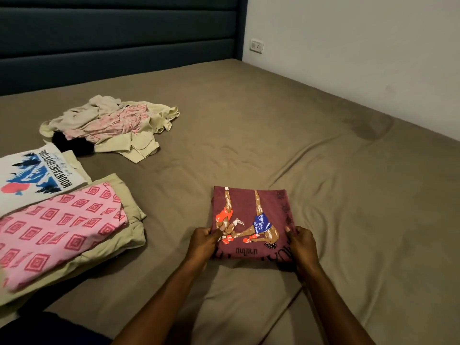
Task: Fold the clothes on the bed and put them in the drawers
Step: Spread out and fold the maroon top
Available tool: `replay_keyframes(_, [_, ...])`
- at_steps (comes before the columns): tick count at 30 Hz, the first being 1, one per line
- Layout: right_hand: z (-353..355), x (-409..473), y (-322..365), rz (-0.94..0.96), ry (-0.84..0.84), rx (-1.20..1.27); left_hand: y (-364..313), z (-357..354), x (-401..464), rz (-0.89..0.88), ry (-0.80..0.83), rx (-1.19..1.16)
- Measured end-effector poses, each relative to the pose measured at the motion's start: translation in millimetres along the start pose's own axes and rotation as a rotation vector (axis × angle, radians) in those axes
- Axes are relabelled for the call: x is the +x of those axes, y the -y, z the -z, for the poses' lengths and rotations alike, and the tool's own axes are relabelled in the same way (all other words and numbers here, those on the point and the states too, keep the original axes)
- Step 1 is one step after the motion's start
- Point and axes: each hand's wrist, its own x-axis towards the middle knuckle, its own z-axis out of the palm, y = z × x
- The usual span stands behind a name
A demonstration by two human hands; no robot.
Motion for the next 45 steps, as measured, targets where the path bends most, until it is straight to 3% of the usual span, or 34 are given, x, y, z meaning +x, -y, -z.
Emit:
replay_keyframes(6, [9.7, -46.4, -29.3, -0.005, -0.045, 0.023, 1.9, 16.4, -42.6, 0.066, 0.034, 0.015])
replay_keyframes(10, [10.5, -90.9, -36.7, 0.029, -0.156, -0.042, 14.5, 24.4, -62.8, 0.089, -0.026, 0.086])
replay_keyframes(15, [14.4, -122.7, -41.5, 0.092, -0.202, -0.205, 29.3, 37.5, -73.9, 0.053, -0.153, 0.623])
replay_keyframes(18, [17.4, -127.5, -30.4, 0.105, -0.269, -0.659, 26.2, 37.1, -85.6, -0.088, -0.341, 1.021])
replay_keyframes(20, [18.4, -121.0, -24.2, 0.162, -0.305, -0.783, 22.0, 34.8, -84.9, -0.201, -0.454, 1.107])
replay_keyframes(23, [17.7, -98.1, -17.7, 0.160, -0.269, -0.653, 18.2, 27.4, -72.7, -0.316, -0.455, 1.033])
replay_keyframes(29, [5.6, -56.0, -1.3, 0.069, -0.064, -0.548, 10.4, -9.4, -50.6, -0.203, -0.400, 0.907])
replay_keyframes(33, [9.3, -37.7, 11.7, -0.031, 0.098, -0.312, -8.5, -4.6, -22.0, -0.032, -0.305, 0.567])
replay_keyframes(36, [13.1, -35.4, 16.4, -0.051, 0.195, -0.064, -9.3, 5.9, -7.0, 0.055, -0.128, 0.240])
replay_keyframes(39, [11.8, -42.5, 15.1, -0.035, 0.249, 0.086, -6.2, 12.8, -6.6, 0.012, 0.049, 0.083])
replay_keyframes(45, [10.8, -54.2, 11.4, 0.017, 0.246, 0.222, 2.3, 21.1, -13.3, -0.102, 0.113, 0.010])
